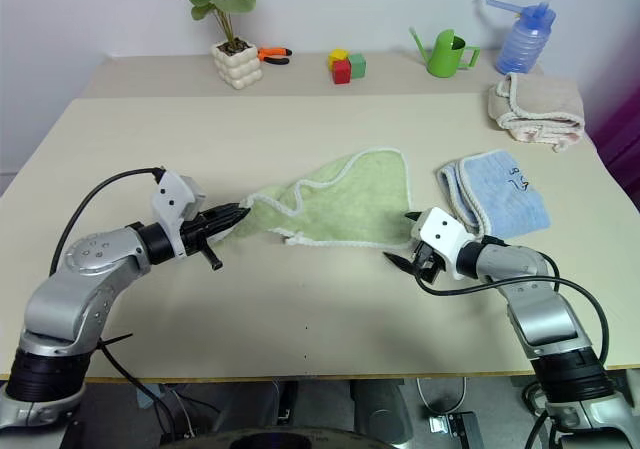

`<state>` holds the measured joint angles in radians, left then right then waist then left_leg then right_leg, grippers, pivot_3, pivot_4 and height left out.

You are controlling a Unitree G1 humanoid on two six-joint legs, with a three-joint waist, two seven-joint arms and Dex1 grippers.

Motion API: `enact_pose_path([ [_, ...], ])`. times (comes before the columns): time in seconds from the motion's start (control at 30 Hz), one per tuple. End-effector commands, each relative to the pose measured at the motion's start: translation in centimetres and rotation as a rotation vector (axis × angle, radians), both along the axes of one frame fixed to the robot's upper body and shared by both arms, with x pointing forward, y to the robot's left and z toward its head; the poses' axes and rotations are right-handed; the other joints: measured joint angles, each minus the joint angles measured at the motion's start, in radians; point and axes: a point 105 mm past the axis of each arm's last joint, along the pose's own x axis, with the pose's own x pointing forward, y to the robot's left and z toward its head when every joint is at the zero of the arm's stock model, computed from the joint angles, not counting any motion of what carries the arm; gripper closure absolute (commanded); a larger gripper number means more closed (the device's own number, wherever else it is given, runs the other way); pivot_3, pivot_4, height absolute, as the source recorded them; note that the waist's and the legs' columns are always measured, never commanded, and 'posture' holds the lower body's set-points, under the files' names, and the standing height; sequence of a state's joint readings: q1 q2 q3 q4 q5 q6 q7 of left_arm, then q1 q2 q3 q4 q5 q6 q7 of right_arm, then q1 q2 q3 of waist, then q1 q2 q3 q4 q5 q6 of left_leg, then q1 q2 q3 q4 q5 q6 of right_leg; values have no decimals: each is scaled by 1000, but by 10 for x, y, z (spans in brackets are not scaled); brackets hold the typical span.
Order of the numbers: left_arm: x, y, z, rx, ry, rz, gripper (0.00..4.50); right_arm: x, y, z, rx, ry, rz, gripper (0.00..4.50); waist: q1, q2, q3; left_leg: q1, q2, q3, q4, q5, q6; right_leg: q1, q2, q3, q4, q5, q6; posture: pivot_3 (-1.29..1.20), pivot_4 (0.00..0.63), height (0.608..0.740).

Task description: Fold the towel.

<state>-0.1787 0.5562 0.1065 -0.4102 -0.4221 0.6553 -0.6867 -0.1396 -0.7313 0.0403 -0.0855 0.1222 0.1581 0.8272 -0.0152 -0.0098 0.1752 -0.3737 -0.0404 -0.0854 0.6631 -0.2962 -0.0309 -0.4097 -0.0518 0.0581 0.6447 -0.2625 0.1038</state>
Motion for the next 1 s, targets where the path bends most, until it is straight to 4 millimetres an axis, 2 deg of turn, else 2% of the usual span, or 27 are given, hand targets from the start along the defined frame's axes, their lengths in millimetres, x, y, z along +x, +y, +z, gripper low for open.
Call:
enact_pose_path([
  [0.03,-3,15,9,-110,30,50,4486,1,-1,6,-16,-47,9,0,0,0,0,0,0,0,0,0,0,0,0,0,0,0,0,0,150,727],
  [0.2,3,37,16,-387,158,156,4486,-2,1,8,-5,-60,11,0,2,0,0,0,0,0,1,0,0,1,0,0,0,0,0,0,150,727],
  [0.33,15,50,19,-478,176,253,4486,-1,4,8,4,-66,8,0,2,0,0,0,0,0,1,0,0,0,1,0,0,0,0,0,150,727],
  [0.43,18,51,25,-524,166,265,4486,1,7,8,12,-73,3,0,3,-1,0,0,0,0,1,0,0,0,1,0,0,0,0,0,150,727],
  [0.57,25,48,30,-501,139,255,4486,2,8,10,17,-80,-4,0,3,-1,0,0,0,0,1,0,-1,0,1,0,0,0,0,0,150,727],
  [0.7,42,47,42,-428,70,240,4486,5,8,15,20,-98,-9,0,3,-1,0,0,0,0,1,1,-1,0,2,-1,1,0,0,0,150,727],
  [0.9,44,44,55,-337,11,165,4486,7,11,45,216,-89,-31,0,0,0,0,0,-1,0,1,1,-1,-1,1,0,1,0,0,0,150,727],
  [1.0,37,44,52,-288,15,117,4486,19,9,61,324,-99,-96,0,-3,0,0,0,0,0,0,1,-1,-1,1,0,1,0,0,0,150,727],
])
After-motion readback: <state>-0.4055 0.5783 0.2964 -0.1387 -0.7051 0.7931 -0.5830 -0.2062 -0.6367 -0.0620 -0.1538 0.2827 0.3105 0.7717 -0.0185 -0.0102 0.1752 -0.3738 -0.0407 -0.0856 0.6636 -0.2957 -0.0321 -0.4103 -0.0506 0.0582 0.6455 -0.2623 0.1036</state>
